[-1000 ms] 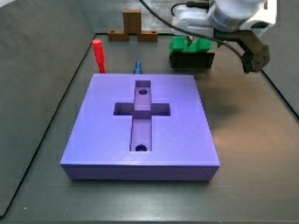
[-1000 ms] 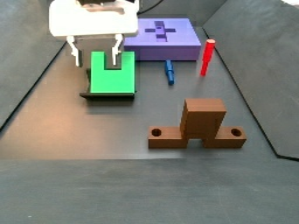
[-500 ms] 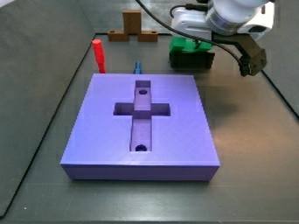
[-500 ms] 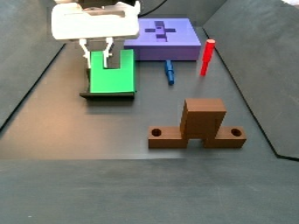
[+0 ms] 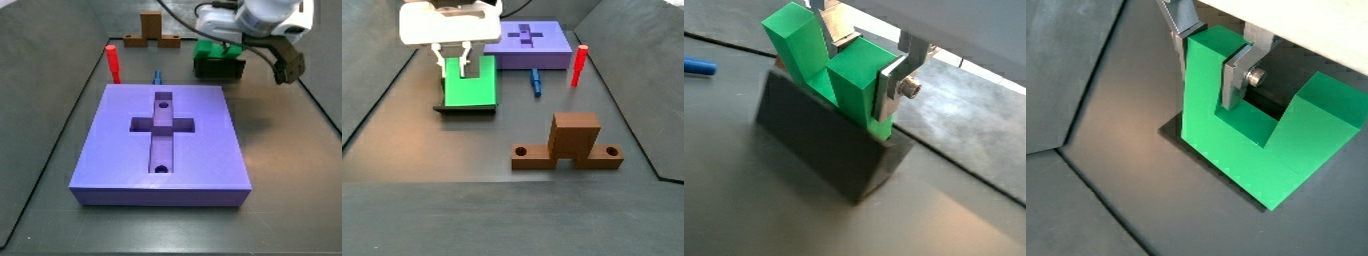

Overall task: Pick up the green object. Move up. Place the green object on the fixture. Regrasp the green object. Move to above the board. Insert the green object.
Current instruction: Regrasp the green object, then move to above the board.

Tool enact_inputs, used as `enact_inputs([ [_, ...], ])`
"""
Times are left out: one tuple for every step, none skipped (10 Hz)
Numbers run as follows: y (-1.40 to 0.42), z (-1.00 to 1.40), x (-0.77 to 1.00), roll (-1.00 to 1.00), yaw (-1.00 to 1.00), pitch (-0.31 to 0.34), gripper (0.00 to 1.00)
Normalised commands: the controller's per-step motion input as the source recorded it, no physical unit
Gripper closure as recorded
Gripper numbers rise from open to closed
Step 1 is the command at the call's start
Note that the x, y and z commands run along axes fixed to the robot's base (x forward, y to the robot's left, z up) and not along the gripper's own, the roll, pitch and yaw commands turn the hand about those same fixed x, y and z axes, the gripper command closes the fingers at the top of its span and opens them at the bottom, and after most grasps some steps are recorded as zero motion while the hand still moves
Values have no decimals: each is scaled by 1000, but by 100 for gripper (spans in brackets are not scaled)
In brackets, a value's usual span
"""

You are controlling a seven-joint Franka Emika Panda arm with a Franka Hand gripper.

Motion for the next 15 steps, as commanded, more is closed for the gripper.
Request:
enact_inputs([
  [0, 0, 0, 0, 0, 0, 100],
  [0, 0, 0, 0, 0, 0, 100],
  [0, 0, 0, 0, 0, 0, 100],
  [0, 0, 0, 0, 0, 0, 100],
  [0, 0, 0, 0, 0, 0, 100],
  [0, 0, 0, 0, 0, 0, 100],
  [0, 0, 0, 0, 0, 0, 100],
  [0, 1400, 0, 0, 0, 0, 100],
  [-13, 1400, 19, -40, -6, -48, 100],
  [-16, 1400, -1, -85, -27, -56, 100],
  [-8, 1400, 5, -65, -29, -48, 100],
  [-30, 1400, 12, -21, -48, 25, 100],
  [-30, 1400, 13, -19, -42, 41, 100],
  [-26, 1400, 38, -20, -31, 74, 100],
  [-27, 653, 38, -17, -23, 110, 100],
])
